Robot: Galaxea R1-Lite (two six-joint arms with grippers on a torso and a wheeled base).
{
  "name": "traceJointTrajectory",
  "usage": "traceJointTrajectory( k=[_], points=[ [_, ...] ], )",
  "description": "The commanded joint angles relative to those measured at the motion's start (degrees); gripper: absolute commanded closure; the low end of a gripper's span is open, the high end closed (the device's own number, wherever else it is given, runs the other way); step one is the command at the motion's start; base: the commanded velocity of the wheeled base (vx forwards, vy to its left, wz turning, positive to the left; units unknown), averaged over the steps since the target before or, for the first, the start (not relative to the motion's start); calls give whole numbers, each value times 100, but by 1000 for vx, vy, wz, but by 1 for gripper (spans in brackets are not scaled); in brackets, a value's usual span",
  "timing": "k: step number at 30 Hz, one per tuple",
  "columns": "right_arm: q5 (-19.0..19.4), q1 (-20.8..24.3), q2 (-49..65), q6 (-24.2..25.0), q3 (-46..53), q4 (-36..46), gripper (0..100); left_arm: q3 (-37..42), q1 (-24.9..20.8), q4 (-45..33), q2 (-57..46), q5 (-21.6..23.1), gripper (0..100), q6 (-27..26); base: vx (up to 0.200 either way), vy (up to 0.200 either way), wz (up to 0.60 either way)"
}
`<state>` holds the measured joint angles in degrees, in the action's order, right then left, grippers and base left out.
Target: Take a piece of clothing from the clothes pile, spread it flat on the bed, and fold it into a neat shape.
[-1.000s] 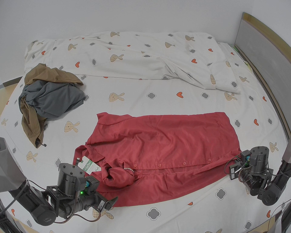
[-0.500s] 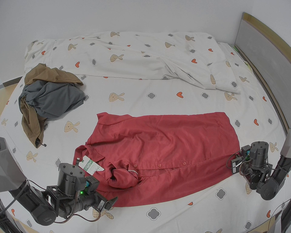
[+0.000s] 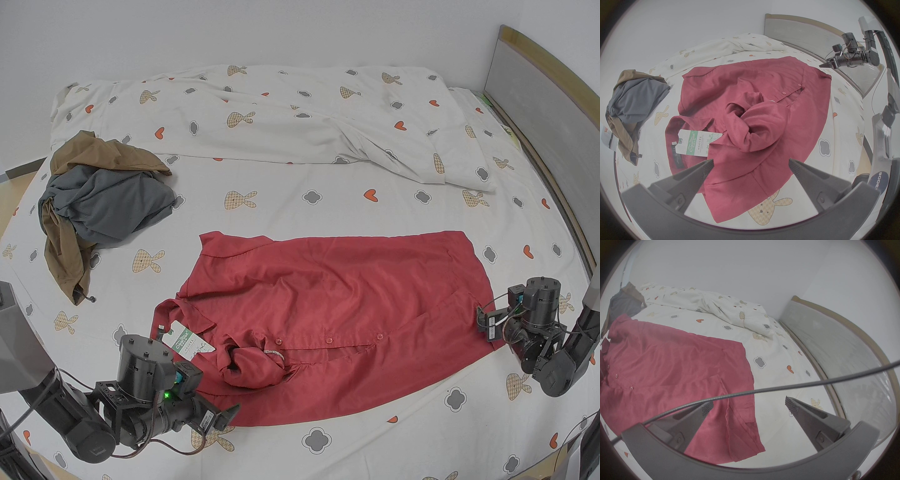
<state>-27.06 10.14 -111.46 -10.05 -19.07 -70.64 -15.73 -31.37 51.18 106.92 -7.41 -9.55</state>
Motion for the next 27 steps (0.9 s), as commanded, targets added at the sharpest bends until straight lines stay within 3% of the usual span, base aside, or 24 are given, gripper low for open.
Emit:
traceJointTrajectory(
  k=[1, 2, 3, 5, 6, 7, 9, 18, 19, 27],
  points=[
    [535, -461, 151, 345, 78, 402, 0, -53, 122, 6, 74, 3, 0, 5, 0, 0, 0],
    [535, -461, 151, 345, 78, 402, 0, -53, 122, 6, 74, 3, 0, 5, 0, 0, 0],
    [1933, -882, 168, 1092, 87, 982, 0, -71, 219, 6, 118, 12, 0, 5, 0, 0, 0],
    [2671, -1243, 151, 1330, 17, 1343, 0, -71, 236, 6, 109, 12, 0, 5, 0, 0, 0],
    [2715, -1269, 151, 1338, 8, 1360, 0, -80, 236, 6, 109, 12, 0, 5, 0, 0, 0],
    [3190, -1498, 89, 1347, -89, 1580, 0, -80, 236, 6, 101, 20, 0, 5, 0, 0, 0],
    [3392, -1594, -69, 1356, -168, 1642, 0, -80, 236, 6, 109, 38, 0, 5, 0, 0, 0],
    [3392, -1594, -491, 1365, -422, 1598, 0, -71, 236, 6, 101, 38, 0, 5, 0, 0, 0],
    [3392, -1594, -491, 1365, -431, 1598, 100, -71, 245, 6, 101, 38, 0, 5, 0, 0, 0],
    [3401, -1586, -280, 1426, -396, 1589, 100, -71, 245, 6, 109, 38, 0, 5, 0, 0, 0]
  ],
)
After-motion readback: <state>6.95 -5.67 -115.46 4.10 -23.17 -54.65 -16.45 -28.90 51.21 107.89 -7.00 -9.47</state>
